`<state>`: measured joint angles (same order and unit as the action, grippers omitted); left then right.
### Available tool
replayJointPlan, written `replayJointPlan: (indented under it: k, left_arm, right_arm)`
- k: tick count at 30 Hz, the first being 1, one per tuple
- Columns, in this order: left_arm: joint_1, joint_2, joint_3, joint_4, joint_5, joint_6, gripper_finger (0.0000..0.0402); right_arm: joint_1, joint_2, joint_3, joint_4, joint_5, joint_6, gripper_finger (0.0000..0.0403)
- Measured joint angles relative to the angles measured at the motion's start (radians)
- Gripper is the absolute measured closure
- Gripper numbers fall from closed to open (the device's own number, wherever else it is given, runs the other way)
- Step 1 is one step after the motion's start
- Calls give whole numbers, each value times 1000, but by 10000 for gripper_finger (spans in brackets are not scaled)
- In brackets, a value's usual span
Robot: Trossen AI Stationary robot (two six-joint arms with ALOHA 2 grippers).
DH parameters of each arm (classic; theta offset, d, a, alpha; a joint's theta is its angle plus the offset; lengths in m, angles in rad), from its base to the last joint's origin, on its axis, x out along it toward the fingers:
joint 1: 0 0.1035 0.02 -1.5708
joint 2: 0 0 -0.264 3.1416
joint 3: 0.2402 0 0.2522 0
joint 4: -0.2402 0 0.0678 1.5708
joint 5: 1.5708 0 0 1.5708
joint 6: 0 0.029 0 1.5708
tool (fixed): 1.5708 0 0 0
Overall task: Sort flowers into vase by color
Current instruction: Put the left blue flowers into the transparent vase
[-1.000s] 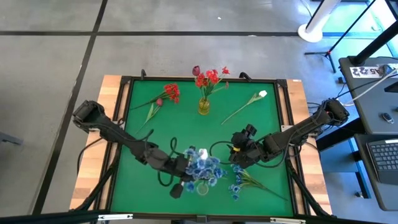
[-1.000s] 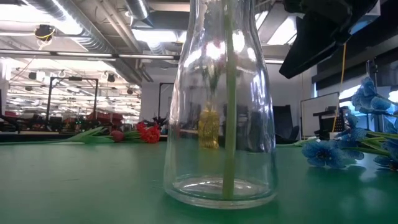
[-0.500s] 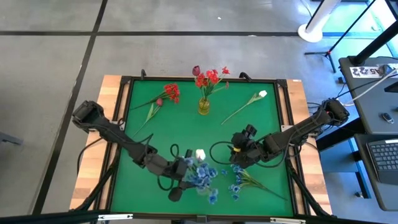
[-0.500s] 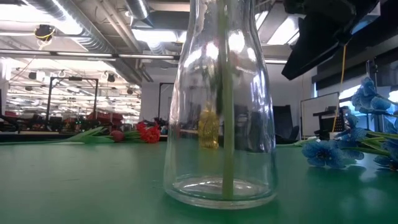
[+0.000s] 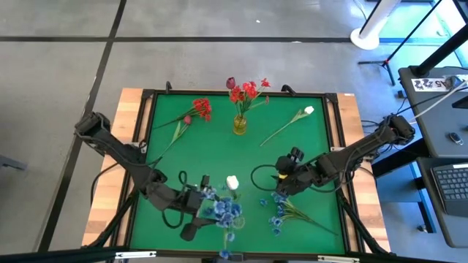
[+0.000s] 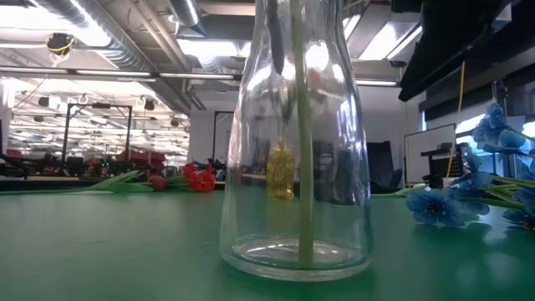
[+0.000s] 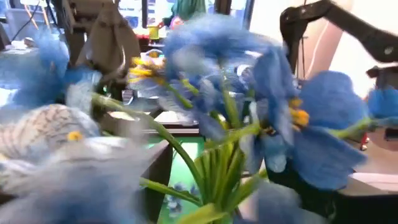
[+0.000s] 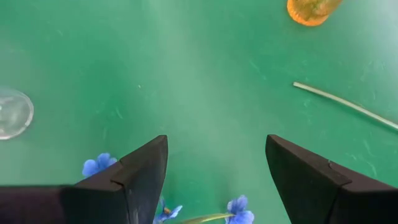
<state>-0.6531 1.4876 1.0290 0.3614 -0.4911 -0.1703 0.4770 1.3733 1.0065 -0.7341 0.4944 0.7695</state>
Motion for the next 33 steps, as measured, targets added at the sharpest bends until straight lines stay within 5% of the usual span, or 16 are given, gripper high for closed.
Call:
replayJointPlan:
  k: [18,33]
  left_arm:
    - [111,63,0,-11,14,-114,111]
    - [38,33,0,-135,-10,-142,89]
  right_arm:
    - [0,-24,1,0,65,-31,134]
    - [0,-24,1,0,74,-45,134]
